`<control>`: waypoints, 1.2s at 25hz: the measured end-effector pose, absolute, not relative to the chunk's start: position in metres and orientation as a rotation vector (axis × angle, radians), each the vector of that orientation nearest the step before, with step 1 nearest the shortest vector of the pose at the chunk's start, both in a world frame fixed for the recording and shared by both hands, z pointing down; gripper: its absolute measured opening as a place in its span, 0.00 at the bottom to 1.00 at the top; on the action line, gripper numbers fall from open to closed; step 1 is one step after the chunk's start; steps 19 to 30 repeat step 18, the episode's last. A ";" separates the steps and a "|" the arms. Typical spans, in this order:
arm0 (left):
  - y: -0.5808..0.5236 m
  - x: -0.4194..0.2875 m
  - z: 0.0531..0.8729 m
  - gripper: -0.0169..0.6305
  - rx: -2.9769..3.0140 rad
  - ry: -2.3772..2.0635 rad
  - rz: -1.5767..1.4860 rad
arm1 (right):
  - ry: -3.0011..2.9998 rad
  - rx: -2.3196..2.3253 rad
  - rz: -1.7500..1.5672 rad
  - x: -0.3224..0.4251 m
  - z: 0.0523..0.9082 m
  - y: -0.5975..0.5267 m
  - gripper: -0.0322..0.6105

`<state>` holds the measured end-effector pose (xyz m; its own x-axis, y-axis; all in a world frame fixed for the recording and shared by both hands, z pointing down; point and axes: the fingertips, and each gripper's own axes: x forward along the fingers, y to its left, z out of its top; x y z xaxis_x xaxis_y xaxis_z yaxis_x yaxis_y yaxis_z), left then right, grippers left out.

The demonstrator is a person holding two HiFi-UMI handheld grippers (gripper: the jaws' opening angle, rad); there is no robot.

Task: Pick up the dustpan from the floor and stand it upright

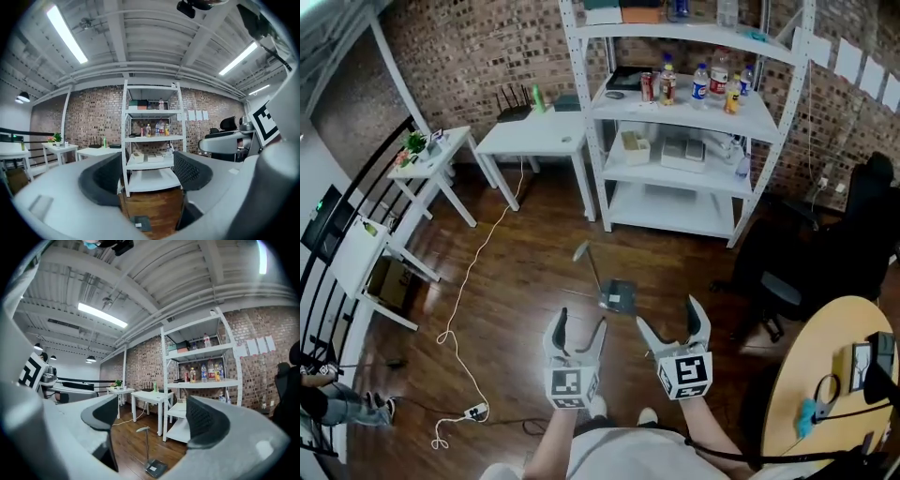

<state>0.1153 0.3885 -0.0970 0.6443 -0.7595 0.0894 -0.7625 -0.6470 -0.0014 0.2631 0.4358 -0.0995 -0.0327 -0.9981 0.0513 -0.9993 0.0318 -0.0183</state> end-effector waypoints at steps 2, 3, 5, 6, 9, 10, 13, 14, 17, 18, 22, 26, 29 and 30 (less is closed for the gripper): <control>0.388 0.104 -0.121 0.57 2.841 -1.301 0.074 | -2.230 2.168 0.022 0.249 -0.124 0.444 0.72; 0.387 0.098 -0.131 0.57 2.846 -1.295 0.053 | -2.222 2.163 0.016 0.241 -0.132 0.447 0.72; 0.387 0.087 -0.139 0.57 2.851 -1.295 0.033 | -2.209 2.132 0.029 0.227 -0.135 0.450 0.72; 0.388 0.084 -0.136 0.57 2.854 -1.307 0.041 | -2.205 2.117 0.034 0.222 -0.129 0.451 0.72; 0.393 0.092 -0.101 0.57 2.865 -1.337 0.077 | -2.202 2.134 0.045 0.231 -0.094 0.444 0.72; 0.393 0.100 -0.085 0.57 2.870 -1.333 0.080 | -2.205 2.155 0.053 0.239 -0.079 0.440 0.72; 0.386 0.125 -0.039 0.57 2.861 -1.314 0.103 | -2.210 2.185 0.081 0.267 -0.040 0.424 0.72; 0.383 0.133 -0.028 0.57 2.846 -1.316 0.114 | -2.213 2.176 0.097 0.276 -0.028 0.420 0.72; 0.364 0.157 -0.005 0.57 2.800 -1.350 0.133 | -2.218 2.143 0.141 0.309 0.002 0.401 0.72; 0.355 0.166 0.001 0.57 2.789 -1.364 0.134 | -2.218 2.135 0.152 0.321 0.011 0.393 0.72; 0.355 0.166 0.001 0.57 2.789 -1.364 0.134 | -2.218 2.135 0.152 0.321 0.011 0.393 0.72; 0.355 0.166 0.001 0.57 2.789 -1.364 0.134 | -2.218 2.135 0.152 0.321 0.011 0.393 0.72; 0.355 0.166 0.001 0.57 2.789 -1.364 0.134 | -2.218 2.135 0.152 0.321 0.011 0.393 0.72; 0.355 0.166 0.001 0.57 2.789 -1.364 0.134 | -2.218 2.135 0.152 0.321 0.011 0.393 0.72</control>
